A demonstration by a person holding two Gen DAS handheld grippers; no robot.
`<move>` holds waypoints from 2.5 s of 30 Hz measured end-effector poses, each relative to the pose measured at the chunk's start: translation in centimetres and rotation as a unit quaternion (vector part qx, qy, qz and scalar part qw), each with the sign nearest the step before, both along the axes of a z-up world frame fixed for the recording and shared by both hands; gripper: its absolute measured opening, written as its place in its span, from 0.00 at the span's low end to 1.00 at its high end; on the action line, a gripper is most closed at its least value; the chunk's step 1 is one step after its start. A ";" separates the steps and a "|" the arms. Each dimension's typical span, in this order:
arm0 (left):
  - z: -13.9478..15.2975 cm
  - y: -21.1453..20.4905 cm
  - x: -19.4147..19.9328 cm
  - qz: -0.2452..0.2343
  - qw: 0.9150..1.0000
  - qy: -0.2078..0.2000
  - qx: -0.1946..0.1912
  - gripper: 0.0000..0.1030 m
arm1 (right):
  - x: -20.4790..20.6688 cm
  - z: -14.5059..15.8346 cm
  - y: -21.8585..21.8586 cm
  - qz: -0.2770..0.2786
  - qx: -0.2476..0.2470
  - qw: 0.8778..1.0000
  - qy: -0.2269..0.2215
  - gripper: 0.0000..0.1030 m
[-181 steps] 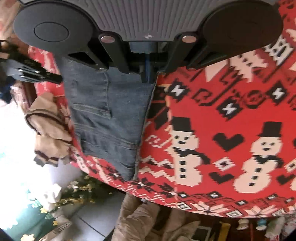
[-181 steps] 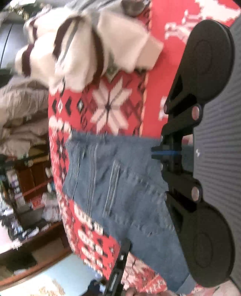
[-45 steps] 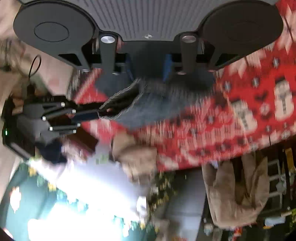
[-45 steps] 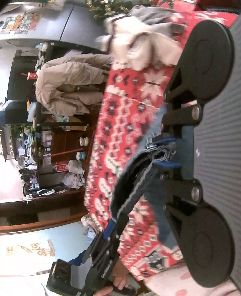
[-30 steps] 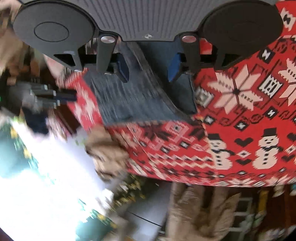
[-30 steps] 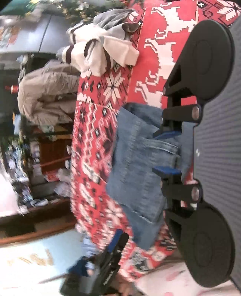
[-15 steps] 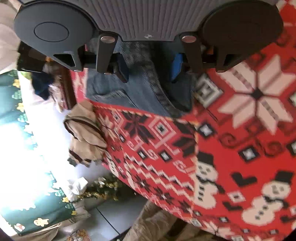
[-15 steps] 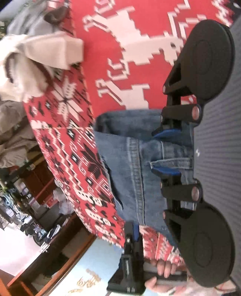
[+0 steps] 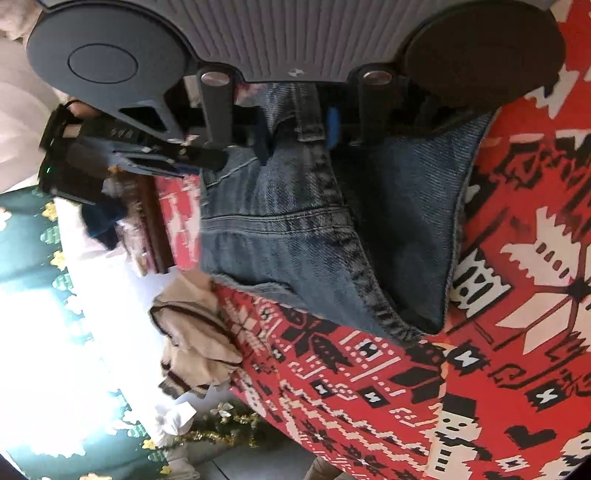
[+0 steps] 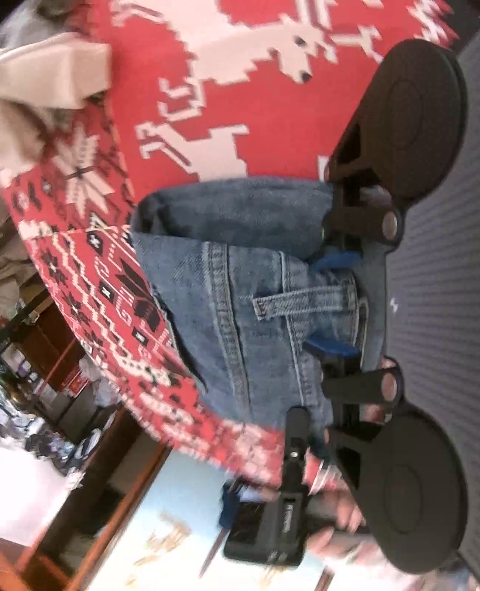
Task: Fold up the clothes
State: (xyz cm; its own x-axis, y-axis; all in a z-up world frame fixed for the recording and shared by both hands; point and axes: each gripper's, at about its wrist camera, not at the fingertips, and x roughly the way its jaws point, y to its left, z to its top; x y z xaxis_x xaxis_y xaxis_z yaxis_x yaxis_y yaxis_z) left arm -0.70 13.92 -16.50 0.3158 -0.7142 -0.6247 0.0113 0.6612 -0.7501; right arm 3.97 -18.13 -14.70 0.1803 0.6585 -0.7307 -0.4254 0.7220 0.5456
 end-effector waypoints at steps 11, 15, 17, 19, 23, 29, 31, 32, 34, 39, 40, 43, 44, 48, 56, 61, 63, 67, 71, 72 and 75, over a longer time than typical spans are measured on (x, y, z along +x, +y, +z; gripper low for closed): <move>0.5 0.3 -0.4 -0.006 0.999 0.030 0.018 0.28 | -0.3 4.4 0.0 0.006 -0.025 0.999 -0.028 0.31; 2.0 1.1 -1.1 -0.009 0.999 -0.012 0.036 0.46 | 0.3 5.5 -0.6 -0.002 -0.033 0.997 -0.064 0.33; 3.6 2.1 -1.2 -0.004 0.998 -0.036 0.051 0.47 | 0.6 6.1 -0.9 -0.006 -0.037 0.996 -0.081 0.36; 5.0 2.9 -1.0 0.010 0.995 -0.065 0.071 0.45 | 0.9 6.6 -1.2 -0.010 -0.041 0.994 -0.099 0.37; 6.7 1.9 1.0 0.011 0.987 -0.137 0.088 0.17 | 1.4 7.7 -1.8 -0.017 -0.049 0.990 -0.134 0.31; 3.2 -1.2 4.0 -0.006 0.972 -0.163 0.170 0.04 | 3.9 5.1 1.9 -0.022 -0.063 0.979 -0.193 0.18; 1.9 -1.4 4.5 -0.009 0.970 -0.161 0.182 0.03 | 4.5 3.8 2.4 -0.024 -0.077 0.977 -0.196 0.16; 1.4 -0.9 4.4 -0.006 0.972 -0.158 0.174 0.03 | 4.6 3.1 2.5 -0.022 -0.082 0.977 -0.195 0.12; 0.9 0.0 4.0 0.001 0.975 -0.155 0.157 0.03 | 4.2 1.9 2.4 -0.010 -0.095 0.975 -0.199 0.11; 1.9 0.8 3.3 0.008 0.972 -0.161 0.170 0.02 | 3.2 1.2 1.2 -0.007 -0.120 0.971 -0.205 0.11; 2.3 0.9 3.1 0.012 0.970 -0.166 0.175 0.02 | 3.2 1.3 0.7 -0.016 -0.122 0.972 -0.201 0.14; 3.0 0.9 3.1 0.018 0.966 -0.181 0.182 0.04 | 3.1 2.3 -0.2 -0.038 -0.101 0.972 -0.211 0.14; 3.0 0.9 3.4 0.020 0.966 -0.180 0.183 0.04 | 3.1 2.6 -0.1 -0.038 -0.089 0.972 -0.214 0.14; 2.5 0.8 4.4 0.008 0.961 -0.185 0.205 0.03 | 4.0 2.0 2.4 -0.018 -0.094 0.971 -0.217 0.14; 3.7 3.9 3.1 0.009 0.950 -0.201 0.241 0.04 | 5.2 2.0 1.7 -0.040 -0.110 0.969 -0.220 0.15; 3.4 2.8 2.4 -0.044 0.931 -0.221 0.288 0.19 | 3.0 3.6 2.1 -0.015 -0.085 0.971 -0.221 0.16; 3.0 2.0 2.5 -0.054 0.923 -0.231 0.302 0.27 | 1.7 4.2 3.4 0.006 -0.079 0.970 -0.232 0.16; 2.1 1.2 2.7 -0.066 0.914 -0.242 0.319 0.26 | -0.2 5.3 7.5 0.059 -0.075 0.966 -0.239 0.18; 1.4 1.6 2.4 -0.062 0.913 -0.248 0.319 0.22 | -1.6 5.4 13.4 0.107 -0.069 0.962 -0.241 0.19; 1.4 1.8 2.3 -0.059 0.913 -0.248 0.317 0.19 | -1.8 5.2 15.1 0.118 -0.072 0.961 -0.240 0.19; 1.2 2.0 2.0 -0.049 0.916 -0.249 0.311 0.18 | -2.1 4.0 19.5 0.142 -0.105 0.951 -0.254 0.19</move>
State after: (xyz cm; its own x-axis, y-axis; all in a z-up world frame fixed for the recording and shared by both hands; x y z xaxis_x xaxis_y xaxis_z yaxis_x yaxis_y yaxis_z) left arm 1.28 15.95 -15.33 0.6256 -0.3090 -0.7164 0.3325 0.9362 -0.1135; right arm 1.90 1.34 -10.70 0.3815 0.5827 -0.7176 -0.7902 0.6083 0.0738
